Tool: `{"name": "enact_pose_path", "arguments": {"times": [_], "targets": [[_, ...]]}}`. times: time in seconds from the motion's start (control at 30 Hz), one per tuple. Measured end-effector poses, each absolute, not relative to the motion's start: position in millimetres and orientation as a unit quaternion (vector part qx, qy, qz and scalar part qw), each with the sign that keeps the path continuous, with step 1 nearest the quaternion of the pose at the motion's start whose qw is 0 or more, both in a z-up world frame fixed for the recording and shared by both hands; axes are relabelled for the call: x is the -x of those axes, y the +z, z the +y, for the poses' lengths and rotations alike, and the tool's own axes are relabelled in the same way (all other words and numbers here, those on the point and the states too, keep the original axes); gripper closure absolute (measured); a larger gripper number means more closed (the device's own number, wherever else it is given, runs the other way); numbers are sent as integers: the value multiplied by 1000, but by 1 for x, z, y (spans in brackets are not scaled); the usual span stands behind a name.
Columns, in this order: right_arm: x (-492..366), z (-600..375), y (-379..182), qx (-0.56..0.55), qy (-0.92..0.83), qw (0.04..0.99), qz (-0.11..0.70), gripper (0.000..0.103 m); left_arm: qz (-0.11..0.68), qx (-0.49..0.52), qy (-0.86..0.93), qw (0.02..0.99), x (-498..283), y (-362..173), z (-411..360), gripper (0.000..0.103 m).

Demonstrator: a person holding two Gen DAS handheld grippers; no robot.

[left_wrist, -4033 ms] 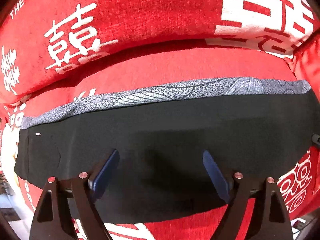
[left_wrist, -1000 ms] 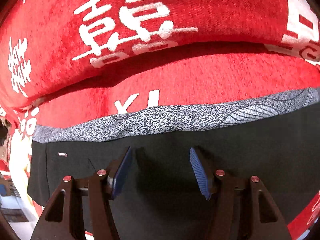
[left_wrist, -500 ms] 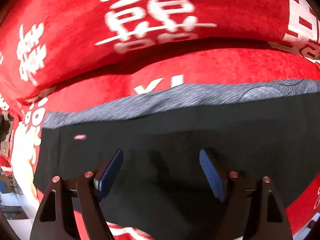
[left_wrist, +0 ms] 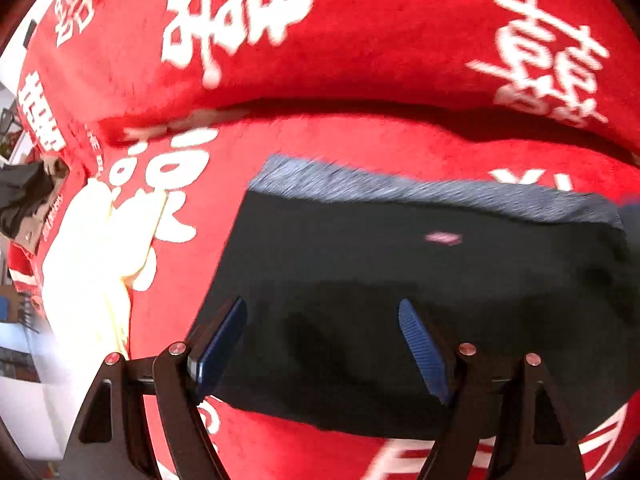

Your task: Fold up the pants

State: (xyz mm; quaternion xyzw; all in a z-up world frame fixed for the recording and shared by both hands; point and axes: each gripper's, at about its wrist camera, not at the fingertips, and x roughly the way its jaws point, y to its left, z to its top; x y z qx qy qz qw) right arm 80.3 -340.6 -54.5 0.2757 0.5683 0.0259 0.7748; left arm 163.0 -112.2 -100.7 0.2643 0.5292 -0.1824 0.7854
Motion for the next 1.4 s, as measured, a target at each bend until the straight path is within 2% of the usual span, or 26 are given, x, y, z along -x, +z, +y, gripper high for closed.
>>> {"name": "enact_pose_path", "arguments": {"times": [0.13,0.33,0.47,0.5,0.53,0.63,0.67,0.83,0.9,0.93,1.07,1.2,1.27,1.3,1.4], "targets": [[-174,-294,-65,-232,89,778,577,39,560,-223,-191,775,-172,-123,-82,23],[-253,-241,-91,-165,135,765,608,39,547,-192,-215,786,-165,-126,-71,23],[-283,-221,-126,-134,141,727,659,41,544,-175,-224,789,-165,-125,-63,23],[-285,-220,-134,-140,146,716,669,48,542,-175,-225,791,-164,-124,-62,23],[-286,-219,-134,-167,165,707,667,74,542,-174,-224,791,-164,-124,-60,23],[-282,-210,-114,-148,182,716,657,90,552,-158,-211,791,-161,-120,-50,23],[-282,-207,-107,-142,197,717,653,91,551,-155,-206,794,-160,-119,-45,23],[-295,-203,-123,-142,163,719,661,91,545,-166,-207,795,-160,-122,-45,23],[-297,-198,-133,-134,133,728,659,83,551,-172,-205,790,-162,-116,-47,23],[-298,-198,-131,-143,119,734,653,81,553,-171,-206,789,-162,-112,-47,23],[-279,-214,-101,-165,78,749,637,59,541,-165,-211,797,-170,-95,-51,23],[-216,-250,-65,-197,41,769,606,56,571,-166,-190,781,-187,-115,-57,23],[-177,-275,-64,-223,14,761,609,56,576,-153,-190,780,-190,-123,-54,18],[-165,-283,-70,-229,3,753,617,56,572,-148,-184,785,-191,-124,-52,11],[-128,-323,-108,-230,-71,716,655,56,578,-134,-188,783,-196,-130,-44,3]]}}
